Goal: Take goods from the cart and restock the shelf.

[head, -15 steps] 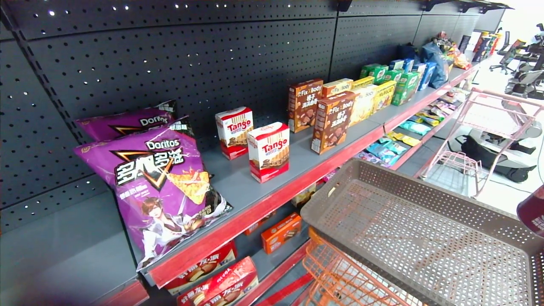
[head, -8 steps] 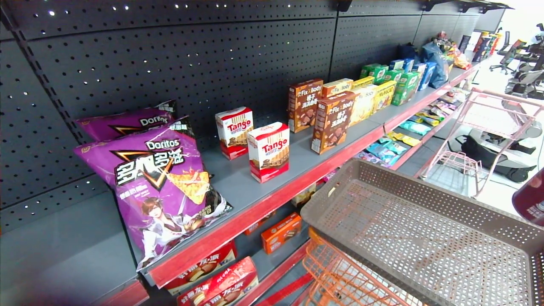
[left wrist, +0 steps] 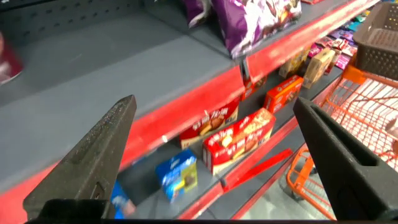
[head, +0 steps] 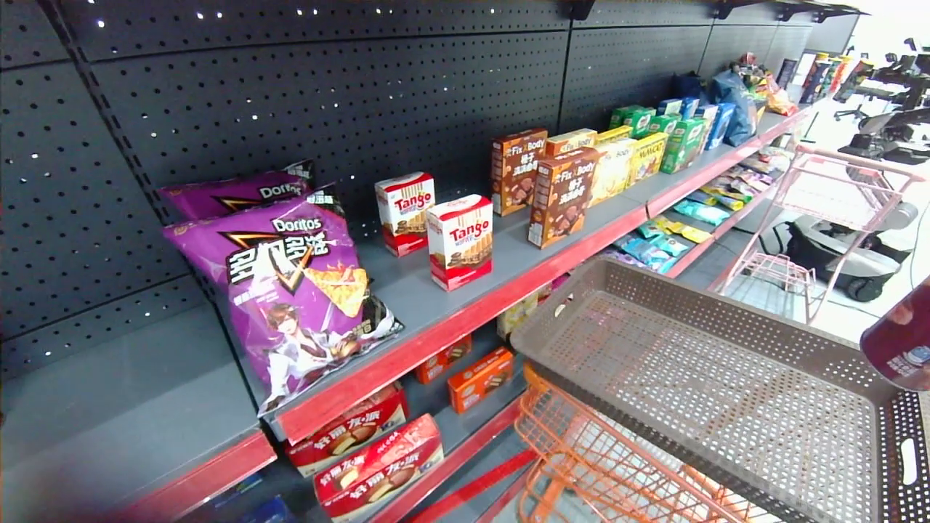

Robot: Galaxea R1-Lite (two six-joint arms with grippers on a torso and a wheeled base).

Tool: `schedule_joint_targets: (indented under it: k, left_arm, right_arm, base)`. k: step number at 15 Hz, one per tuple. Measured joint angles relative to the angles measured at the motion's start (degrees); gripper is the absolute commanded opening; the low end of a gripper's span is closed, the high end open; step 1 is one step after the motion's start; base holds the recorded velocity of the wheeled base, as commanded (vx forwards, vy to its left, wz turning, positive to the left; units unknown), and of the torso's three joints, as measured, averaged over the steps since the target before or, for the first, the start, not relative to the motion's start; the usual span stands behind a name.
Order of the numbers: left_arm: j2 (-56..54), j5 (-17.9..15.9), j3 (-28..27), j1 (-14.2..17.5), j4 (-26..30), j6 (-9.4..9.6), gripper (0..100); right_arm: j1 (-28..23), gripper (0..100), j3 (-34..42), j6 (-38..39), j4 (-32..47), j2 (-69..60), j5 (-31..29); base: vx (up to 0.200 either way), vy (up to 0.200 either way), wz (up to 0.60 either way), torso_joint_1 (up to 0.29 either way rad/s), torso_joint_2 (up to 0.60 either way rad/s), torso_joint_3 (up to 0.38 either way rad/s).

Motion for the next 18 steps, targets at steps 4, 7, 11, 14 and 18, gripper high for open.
schedule_joint_targets:
  k: [4, 7, 11, 14, 18]
  left_arm:
    - [0.0, -0.1, -0.1, 0.0, 0.0, 0.11, 100]
    - [0.0, -0.1, 0.0, 0.0, 0.0, 0.11, 100]
    - [0.0, -0.2, 0.0, 0.1, 0.0, 0.20, 100]
    - [0.0, -0.2, 0.0, 0.0, 0.0, 0.20, 100]
    - [0.0, -0.2, 0.0, 0.0, 0.0, 0.20, 100]
  right_arm:
    - [0.3, 0, 1.0, 0.0, 0.0, -0.6, 0.0]
    - [0.3, 0, 1.7, -0.1, -0.1, -0.8, 0.0]
    - [0.6, 0, 1.4, -0.2, -0.5, -0.9, 0.0]
    - [1.1, 0, 1.2, -0.3, -0.3, -0.9, 0.0]
    - [1.1, 0, 1.1, -0.2, -0.3, -0.9, 0.0]
  base:
    - [0.000, 0.000, 0.00, 0.000, 0.00, 0.000]
    - [0.000, 0.000, 0.20, 0.002, 0.00, -0.001]
    - [0.000, 0.000, 0.60, 0.000, 0.00, 0.002]
    - [0.000, 0.000, 0.60, 0.009, 0.00, 0.001]
    - [0.000, 0.000, 0.60, 0.004, 0.00, 0.001]
